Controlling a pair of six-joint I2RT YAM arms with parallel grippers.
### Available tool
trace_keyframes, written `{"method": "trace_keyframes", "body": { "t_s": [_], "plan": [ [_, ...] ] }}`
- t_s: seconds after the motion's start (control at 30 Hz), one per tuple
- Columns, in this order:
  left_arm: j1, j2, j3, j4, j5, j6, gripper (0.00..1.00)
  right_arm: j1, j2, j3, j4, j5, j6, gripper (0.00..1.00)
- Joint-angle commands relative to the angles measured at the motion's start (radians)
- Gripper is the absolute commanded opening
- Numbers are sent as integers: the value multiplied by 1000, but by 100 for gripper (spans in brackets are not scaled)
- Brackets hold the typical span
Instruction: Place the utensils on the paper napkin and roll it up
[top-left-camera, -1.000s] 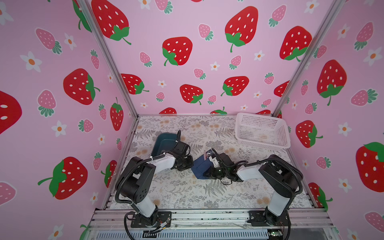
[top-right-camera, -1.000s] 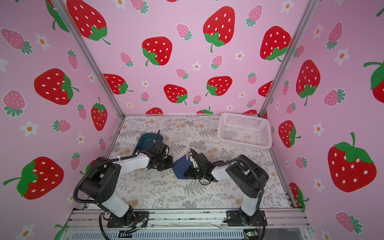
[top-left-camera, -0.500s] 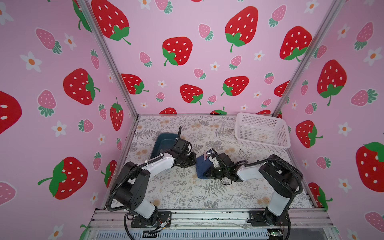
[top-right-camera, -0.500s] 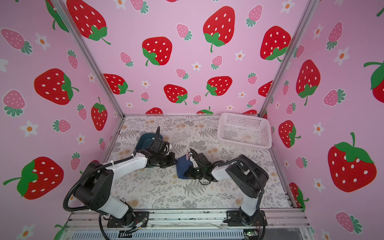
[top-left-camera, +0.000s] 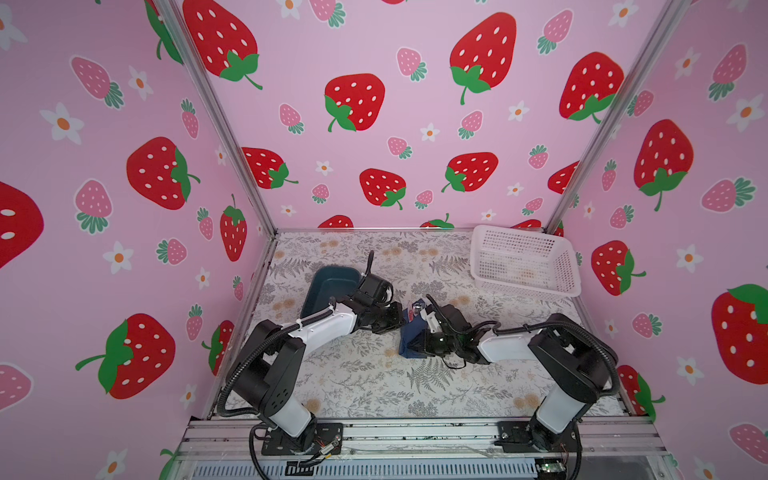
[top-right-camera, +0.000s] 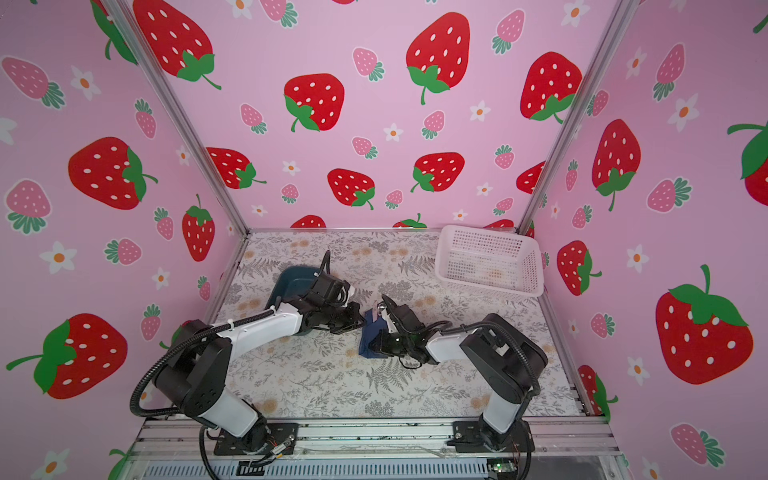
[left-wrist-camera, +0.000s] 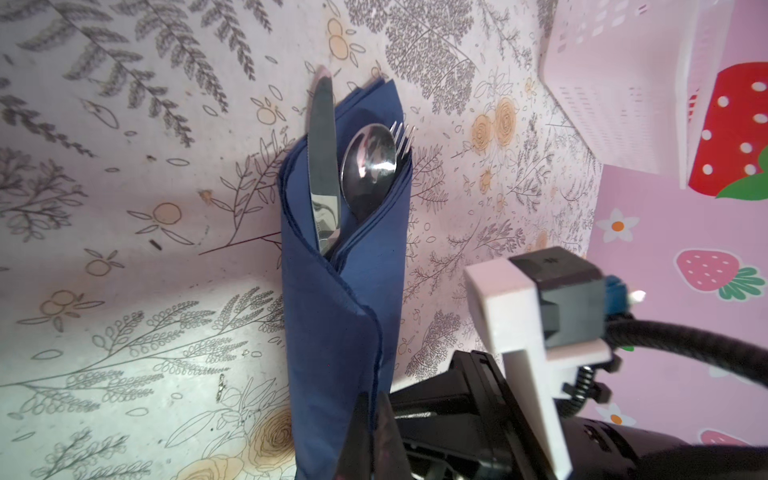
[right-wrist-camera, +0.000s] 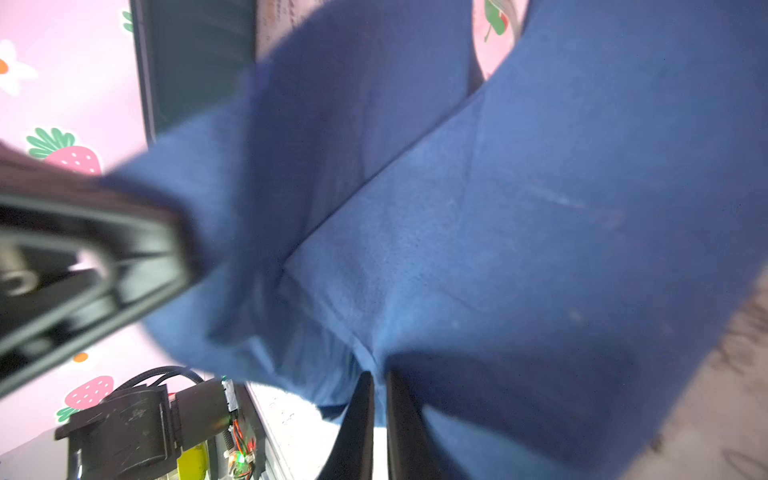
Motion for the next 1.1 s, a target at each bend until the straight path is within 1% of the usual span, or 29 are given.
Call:
{"method": "trace_keyframes", "body": {
  "t_s": [0.0,0.33,0.47,0.6,0.83,1.07],
  "plan": [
    [-1,15,37,-2,-7,-8,0,-3,-41,-26,-20,41,-6,12],
    [-1,24,44,-8,-6,-5,0,-29,-97,-94,-11,63,13,13],
    [-1,24,52,-8,4,-7,0,-29,-72,-113,26,28,13,13],
    [-2,27,72,-23,15,-10,0,-28,-20,-93,38,-2,6,12],
    [-18,31,109,-50,31,-19,0,-30,0,-104,17,29,6,11],
    [-51,70,160,-64,51,-21,0,-34,1,-115,19,29,6,11]
  ]
}}
